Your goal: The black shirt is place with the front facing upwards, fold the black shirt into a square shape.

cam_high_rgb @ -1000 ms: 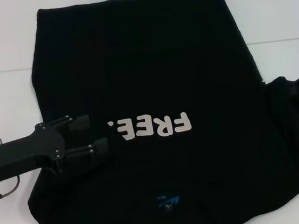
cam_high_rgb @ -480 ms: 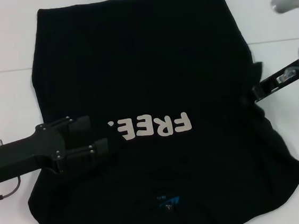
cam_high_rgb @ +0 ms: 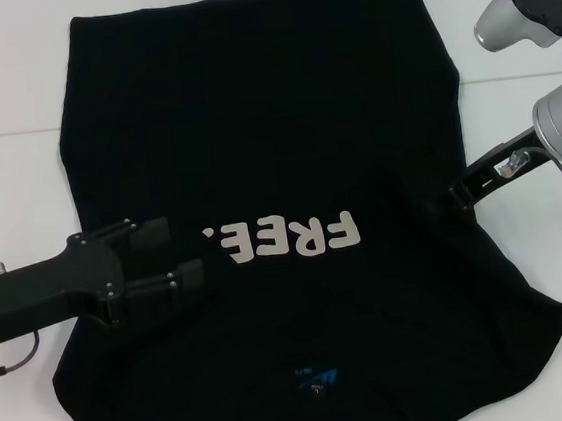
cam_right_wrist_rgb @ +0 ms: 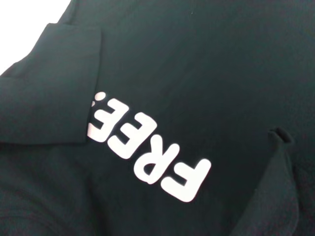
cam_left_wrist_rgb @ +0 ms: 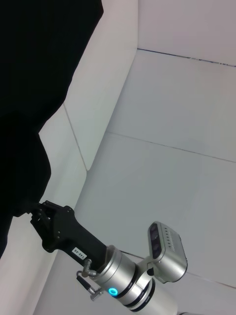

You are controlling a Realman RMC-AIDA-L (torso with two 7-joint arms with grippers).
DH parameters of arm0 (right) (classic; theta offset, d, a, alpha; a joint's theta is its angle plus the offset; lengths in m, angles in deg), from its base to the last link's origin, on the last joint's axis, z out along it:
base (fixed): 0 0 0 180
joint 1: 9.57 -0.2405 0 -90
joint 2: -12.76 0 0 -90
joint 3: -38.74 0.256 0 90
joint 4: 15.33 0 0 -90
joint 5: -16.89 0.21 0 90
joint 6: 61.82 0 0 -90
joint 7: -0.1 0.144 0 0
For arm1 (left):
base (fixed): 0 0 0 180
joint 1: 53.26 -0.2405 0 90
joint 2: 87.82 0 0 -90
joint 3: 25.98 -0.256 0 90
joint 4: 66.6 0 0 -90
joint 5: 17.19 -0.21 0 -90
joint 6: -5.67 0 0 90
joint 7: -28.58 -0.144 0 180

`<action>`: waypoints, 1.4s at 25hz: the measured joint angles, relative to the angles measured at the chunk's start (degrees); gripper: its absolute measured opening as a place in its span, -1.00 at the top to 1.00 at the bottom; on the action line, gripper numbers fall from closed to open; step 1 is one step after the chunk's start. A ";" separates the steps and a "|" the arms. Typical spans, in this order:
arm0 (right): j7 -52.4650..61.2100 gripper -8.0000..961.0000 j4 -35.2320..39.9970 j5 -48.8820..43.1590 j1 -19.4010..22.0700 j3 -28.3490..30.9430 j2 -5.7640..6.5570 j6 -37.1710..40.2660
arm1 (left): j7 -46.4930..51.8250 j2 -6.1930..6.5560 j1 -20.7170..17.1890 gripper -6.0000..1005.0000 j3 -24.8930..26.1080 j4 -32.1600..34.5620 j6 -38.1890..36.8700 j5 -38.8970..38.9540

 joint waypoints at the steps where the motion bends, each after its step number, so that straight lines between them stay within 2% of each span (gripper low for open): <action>1: -0.04 0.87 -0.01 0.50 0.07 0.07 0.00 0.03 | 0.00 0.02 0.00 -0.69 0.00 0.00 0.01 0.00; 2: -0.12 0.87 -0.02 1.01 0.19 0.13 0.01 0.03 | 0.00 0.02 0.01 -0.69 0.02 0.00 0.02 0.00; 5: -1.16 0.66 -0.31 5.45 1.40 0.23 0.28 0.51 | 0.61 -0.06 0.02 -0.69 0.17 0.02 0.10 0.17; 7: -3.20 0.52 -1.30 10.30 2.76 0.77 0.99 1.08 | 2.38 -0.02 0.04 -0.69 0.25 -0.05 0.19 0.89; 9: -6.90 0.41 -3.52 16.34 4.44 2.19 2.24 2.26 | 5.32 0.15 0.06 -0.69 0.87 -0.26 0.17 1.77; 12: -13.35 0.27 -7.87 23.06 7.09 4.92 4.26 3.85 | 12.65 0.92 0.33 -0.69 2.69 -0.39 -0.15 2.26; 15: -22.29 0.14 -10.92 27.79 10.36 7.17 5.31 5.60 | 23.34 2.88 0.55 -0.69 2.75 -0.64 -0.23 1.82; 18: -34.03 0.00 -11.13 29.68 14.13 7.65 4.43 7.52 | 36.00 6.27 0.54 -0.69 1.51 -0.51 -0.16 -1.10; 21: -44.71 -0.24 -10.29 30.71 17.75 8.02 1.95 8.02 | 44.37 8.85 0.01 -0.69 1.12 0.70 -0.59 -5.75; 24: -51.60 -0.55 -9.93 30.98 19.52 9.12 0.01 7.60 | 53.22 10.38 -0.38 -0.69 1.10 4.06 -1.08 -13.61; 26: -55.58 -0.70 -10.48 31.04 20.01 10.12 -0.82 7.40 | 57.50 10.84 -0.30 -0.69 1.24 6.66 -1.95 -18.78; 29: -58.33 -0.93 -12.23 31.06 19.91 10.81 -1.07 7.31 | 60.33 11.05 0.18 -0.69 0.62 9.73 -2.80 -22.96; 32: -58.68 -0.93 -13.21 31.09 19.71 11.12 -0.91 7.03 | 61.35 10.63 1.40 -0.69 -1.39 10.82 -2.24 -26.89; 35: -59.20 -0.92 -13.42 31.11 19.80 11.15 -0.95 6.75 | 61.96 9.27 2.67 -0.69 -3.49 11.65 -0.50 -30.43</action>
